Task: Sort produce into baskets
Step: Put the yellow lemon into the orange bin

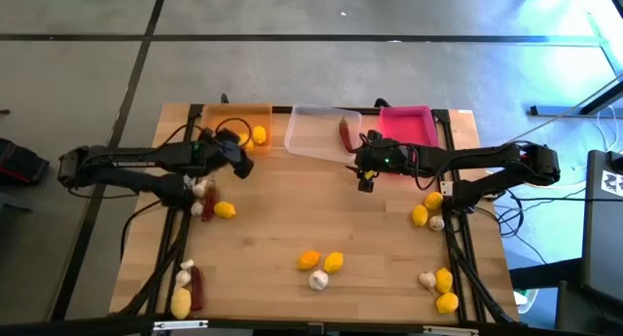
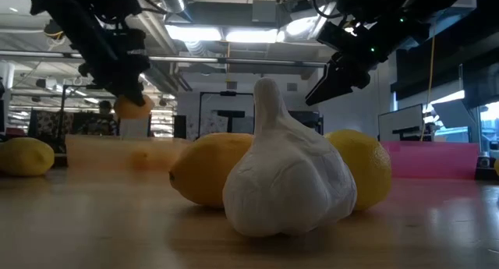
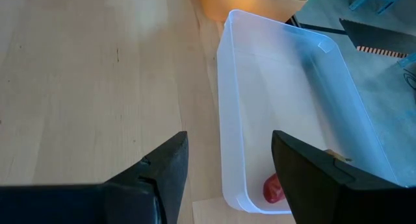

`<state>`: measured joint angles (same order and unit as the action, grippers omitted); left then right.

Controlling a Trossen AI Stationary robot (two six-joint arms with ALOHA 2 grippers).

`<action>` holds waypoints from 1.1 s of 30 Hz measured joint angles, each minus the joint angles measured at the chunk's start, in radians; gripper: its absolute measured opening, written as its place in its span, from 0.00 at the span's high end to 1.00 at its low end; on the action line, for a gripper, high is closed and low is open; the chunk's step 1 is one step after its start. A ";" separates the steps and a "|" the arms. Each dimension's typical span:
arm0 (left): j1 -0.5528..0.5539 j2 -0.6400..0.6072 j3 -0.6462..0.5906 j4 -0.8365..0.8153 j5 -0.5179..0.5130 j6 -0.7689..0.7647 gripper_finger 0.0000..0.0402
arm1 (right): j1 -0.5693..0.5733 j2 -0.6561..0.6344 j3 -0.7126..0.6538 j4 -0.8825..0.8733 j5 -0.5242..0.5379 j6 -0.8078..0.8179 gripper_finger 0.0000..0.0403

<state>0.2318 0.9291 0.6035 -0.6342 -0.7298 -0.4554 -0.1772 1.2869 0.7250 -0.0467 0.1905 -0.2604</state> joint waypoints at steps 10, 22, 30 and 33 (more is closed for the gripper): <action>0.203 0.001 -0.026 0.014 -0.044 0.036 0.45 | 0.000 0.000 0.000 0.000 0.000 0.000 0.47; 0.388 0.068 -0.026 0.044 -0.038 0.034 0.45 | 0.000 0.000 0.000 0.000 0.000 0.000 0.47; 0.442 0.161 -0.026 0.025 -0.031 0.043 0.45 | 0.000 0.000 0.000 0.000 0.000 0.000 0.47; 0.455 0.191 -0.026 0.021 -0.031 0.044 0.45 | 0.000 0.000 0.000 0.000 0.000 0.000 0.47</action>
<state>0.6868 1.1196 0.5770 -0.6134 -0.7608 -0.4118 -0.1769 1.2873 0.7254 -0.0467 0.1905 -0.2604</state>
